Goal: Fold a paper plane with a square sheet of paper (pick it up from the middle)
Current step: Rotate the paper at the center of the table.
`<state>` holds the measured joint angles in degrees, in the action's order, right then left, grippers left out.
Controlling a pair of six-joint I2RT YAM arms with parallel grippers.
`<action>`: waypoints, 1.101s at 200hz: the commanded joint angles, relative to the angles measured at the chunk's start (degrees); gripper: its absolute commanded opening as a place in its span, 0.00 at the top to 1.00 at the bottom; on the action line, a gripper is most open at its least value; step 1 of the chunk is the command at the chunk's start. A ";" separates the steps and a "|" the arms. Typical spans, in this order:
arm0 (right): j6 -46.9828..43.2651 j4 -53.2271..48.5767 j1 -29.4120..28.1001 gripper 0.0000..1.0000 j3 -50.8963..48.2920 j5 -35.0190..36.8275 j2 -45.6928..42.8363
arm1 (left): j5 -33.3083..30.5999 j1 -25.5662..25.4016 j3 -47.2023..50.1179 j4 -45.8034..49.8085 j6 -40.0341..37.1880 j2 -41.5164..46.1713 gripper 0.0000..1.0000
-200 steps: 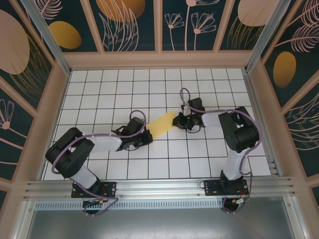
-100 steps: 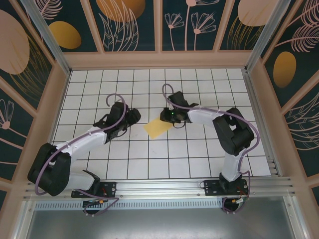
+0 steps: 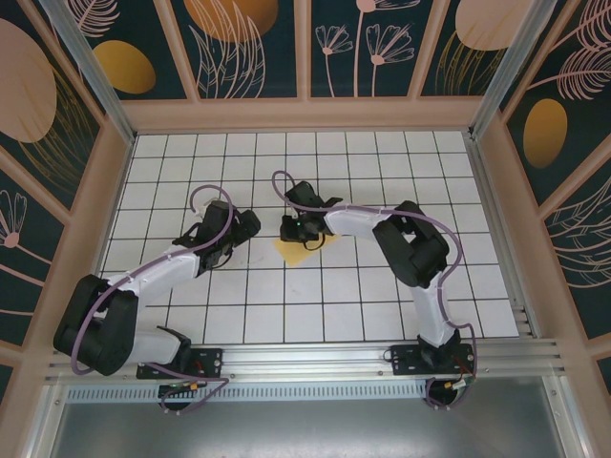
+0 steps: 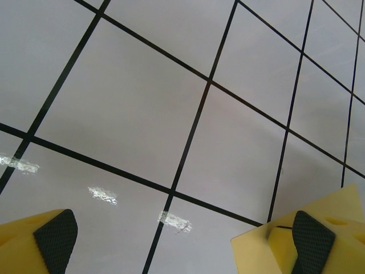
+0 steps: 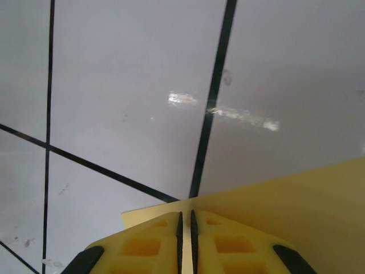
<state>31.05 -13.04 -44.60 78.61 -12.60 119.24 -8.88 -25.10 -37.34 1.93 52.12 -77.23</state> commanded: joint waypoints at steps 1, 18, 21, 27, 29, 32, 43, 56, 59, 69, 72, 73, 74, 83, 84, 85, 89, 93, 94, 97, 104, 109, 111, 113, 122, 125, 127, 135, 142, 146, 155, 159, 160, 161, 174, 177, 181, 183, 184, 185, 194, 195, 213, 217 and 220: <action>-4.60 -4.07 -1.41 0.87 -0.25 -5.34 1.25 | -1.31 0.41 0.47 0.53 -0.66 0.33 0.02; -9.59 -4.85 -1.50 0.89 -4.13 -9.40 -0.63 | -1.44 0.41 0.43 0.44 -0.77 0.11 0.01; -10.73 -5.19 -1.54 0.89 -4.82 -10.01 -0.98 | -1.40 0.36 0.36 0.48 -0.85 0.11 0.02; -12.96 -5.94 -1.50 0.90 -6.17 -10.94 -1.93 | -1.33 0.41 0.34 0.49 -0.94 -0.02 0.02; -13.65 -6.25 -1.47 0.90 -6.71 -11.08 -2.35 | -1.27 0.43 0.27 0.52 -0.96 -0.02 0.01; -14.33 -6.55 -1.46 0.90 -7.17 -11.18 -2.72 | -1.18 0.46 0.21 0.45 -1.03 -0.08 0.01; -17.19 -7.65 -0.92 0.90 -9.66 -11.54 -5.22 | -0.74 0.41 0.01 0.38 -1.41 -0.18 0.02; -17.42 -7.67 0.62 0.88 -11.72 -9.57 -8.75 | -0.45 0.42 -0.19 0.27 -1.91 -0.42 0.01; -16.97 -7.47 1.07 0.88 -12.06 -8.84 -9.66 | -0.37 0.41 -0.19 0.12 -1.98 -0.44 0.01; -13.81 -6.71 2.47 0.84 -12.66 -5.04 -12.26 | 0.40 0.41 -0.08 -0.51 -2.57 -0.69 0.02; -12.59 -6.23 2.83 0.83 -12.87 -3.71 -13.19 | 0.71 0.41 -0.02 -0.70 -2.67 -0.79 0.01; -12.19 -6.09 2.88 0.82 -13.00 -3.20 -13.52 | 0.80 0.41 -0.02 -0.75 -2.70 -0.85 0.01; -11.87 -5.89 2.95 0.82 -13.11 -2.82 -13.82 | 0.89 0.41 -0.06 -0.86 -2.75 -0.92 0.01; -8.82 -3.30 3.50 0.77 -14.71 -0.25 -16.79 | 1.74 0.41 -0.18 -1.31 -2.90 -1.38 0.01; -8.51 -2.91 3.48 0.76 -14.88 0.02 -17.04 | 1.88 0.41 -0.18 -1.40 -2.99 -1.41 0.01; -8.09 -2.58 3.52 0.76 -15.15 0.25 -17.43 | 2.00 0.41 -0.23 -1.45 -3.03 -1.46 0.01; -6.50 -1.39 3.55 0.72 -15.98 1.59 -18.69 | 2.58 0.41 -0.35 -1.66 -3.26 -1.64 0.02; -4.92 -0.59 3.58 0.68 -16.70 3.35 -19.73 | 3.06 0.41 -0.49 -1.91 -3.34 -1.92 0.02; -4.54 -0.45 3.57 0.67 -16.85 3.85 -19.91 | 3.12 0.41 -0.52 -1.96 -3.43 -1.98 0.01; -3.38 -0.15 3.60 0.64 -17.22 5.09 -20.52 | 3.62 0.41 -0.66 -2.12 -3.61 -2.11 0.01; -0.95 -0.22 3.64 0.60 -17.60 8.27 -21.20 | 4.59 0.42 -0.88 -2.51 -3.90 -2.47 0.02; 0.49 -0.93 3.73 0.58 -17.44 10.35 -21.18 | 5.21 0.45 -0.96 -3.06 -4.10 -2.71 0.01; 0.99 -1.22 3.80 0.57 -17.33 11.27 -21.07 | 5.46 0.46 -0.97 -3.25 -4.14 -2.78 0.02; 1.57 -1.62 3.86 0.56 -17.17 11.96 -20.89 | 5.63 0.42 -0.98 -3.43 -4.24 -2.82 0.01; 3.58 -2.97 4.18 0.54 -16.54 14.23 -19.58 | 6.55 0.41 -1.11 -4.14 -4.55 -3.17 0.01; 4.20 -3.25 4.34 0.53 -16.37 14.79 -19.16 | 6.81 0.43 -1.15 -4.43 -4.61 -3.27 0.01; 4.59 -3.47 4.45 0.52 -16.31 15.06 -18.79 | 6.96 0.41 -1.15 -4.58 -4.69 -3.30 0.02; 6.30 -3.83 5.09 0.50 -15.90 15.43 -17.44 | 7.64 0.41 -1.24 -4.98 -4.90 -3.49 0.01; 7.34 -3.70 5.71 0.48 -15.78 15.02 -16.34 | 8.16 0.41 -1.44 -5.22 -5.07 -3.56 0.02; 7.79 -3.59 6.02 0.47 -15.70 14.73 -15.72 | 8.53 0.42 -1.42 -5.38 -5.09 -3.62 0.01; 8.97 -3.40 6.74 0.46 -15.39 14.51 -14.47 | 9.56 0.41 -1.10 -5.98 -5.18 -3.54 0.02; 9.24 -3.33 7.03 0.46 -15.22 14.37 -13.94 | 10.21 0.41 -1.00 -6.38 -5.18 -3.47 0.01; 9.27 -3.28 7.09 0.46 -15.19 14.32 -13.81 | 10.34 0.41 -0.95 -6.44 -5.18 -3.46 0.02; 9.32 -3.29 7.17 0.46 -15.12 14.25 -13.66 | 10.40 0.41 -0.95 -6.52 -5.18 -3.46 0.02; 9.42 -2.67 7.73 0.45 -14.44 14.01 -12.13 | 12.58 0.43 -0.18 -7.95 -5.18 -3.13 0.01; 9.28 -2.50 7.70 0.45 -14.18 13.98 -11.76 | 13.12 0.36 0.12 -8.41 -5.12 -3.09 0.01; 8.89 -2.27 7.74 0.45 -13.92 13.80 -11.32 | 13.96 0.40 0.41 -9.14 -5.16 -2.85 0.02; 8.69 -2.15 7.70 0.45 -13.77 13.71 -10.98 | 14.33 0.43 0.56 -9.45 -5.18 -2.80 0.02; 8.59 -2.07 7.74 0.45 -13.62 13.68 -10.84 | 14.51 0.42 0.58 -9.60 -5.18 -2.73 0.02; 8.50 -2.03 7.75 0.45 -13.51 13.67 -10.68 | 14.68 0.41 0.68 -9.81 -5.23 -2.70 0.02; 7.74 -1.95 7.70 0.45 -12.48 12.96 -9.46 | 16.31 0.45 1.12 -10.80 -5.80 -2.49 0.03; 7.64 -1.88 7.69 0.45 -12.37 12.56 -9.33 | 16.42 0.43 1.13 -10.90 -5.85 -2.49 0.02; 6.28 -0.97 7.63 0.47 -11.14 10.27 -7.61 | 18.11 0.41 0.79 -10.70 -6.95 -2.46 0.03; 6.03 -0.87 7.70 0.47 -10.97 10.08 -7.32 | 18.44 0.42 0.70 -10.68 -7.10 -2.43 0.03; 5.81 -0.87 7.69 0.47 -10.77 9.93 -7.05 | 18.73 0.41 0.63 -10.67 -7.19 -2.49 0.03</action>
<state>37.85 -14.33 -37.06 66.32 -1.37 108.97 5.43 -25.10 -36.97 -6.24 47.24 -80.40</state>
